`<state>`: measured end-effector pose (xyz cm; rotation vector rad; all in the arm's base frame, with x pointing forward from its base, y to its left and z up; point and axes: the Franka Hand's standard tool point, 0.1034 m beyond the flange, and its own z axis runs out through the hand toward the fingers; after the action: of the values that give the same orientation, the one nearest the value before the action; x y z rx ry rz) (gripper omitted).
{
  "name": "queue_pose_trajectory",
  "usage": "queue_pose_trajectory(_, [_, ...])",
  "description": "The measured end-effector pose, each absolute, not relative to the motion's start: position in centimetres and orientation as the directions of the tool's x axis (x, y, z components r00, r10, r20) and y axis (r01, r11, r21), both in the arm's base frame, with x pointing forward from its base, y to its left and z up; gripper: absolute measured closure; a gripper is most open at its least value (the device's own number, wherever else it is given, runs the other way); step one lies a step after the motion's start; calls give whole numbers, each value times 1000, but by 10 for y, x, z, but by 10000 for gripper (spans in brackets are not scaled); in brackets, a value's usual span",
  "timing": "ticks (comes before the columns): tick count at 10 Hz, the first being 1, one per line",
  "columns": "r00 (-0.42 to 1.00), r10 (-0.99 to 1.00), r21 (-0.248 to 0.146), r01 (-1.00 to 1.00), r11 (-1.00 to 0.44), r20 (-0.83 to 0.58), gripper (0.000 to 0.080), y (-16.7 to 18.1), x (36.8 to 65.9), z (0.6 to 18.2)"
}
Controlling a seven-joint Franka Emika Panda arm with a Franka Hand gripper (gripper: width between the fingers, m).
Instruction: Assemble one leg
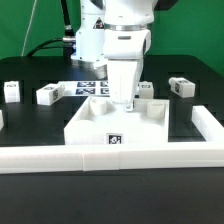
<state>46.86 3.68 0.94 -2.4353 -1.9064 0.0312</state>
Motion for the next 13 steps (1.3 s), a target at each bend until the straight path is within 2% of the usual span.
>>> queue_pose_trajectory(3, [212,977,-48,976,-211,14,738,37,469,10])
queue_pose_trajectory(7, [60,998,-30,998,-60,7,739,42,475,14])
queue_pose_trajectory(8, [-13,1000,-11,1000,13,3,739,45,480,13])
queue_pose_trajectory(13, [-13,1000,-20,1000,13,4,740,49,482,9])
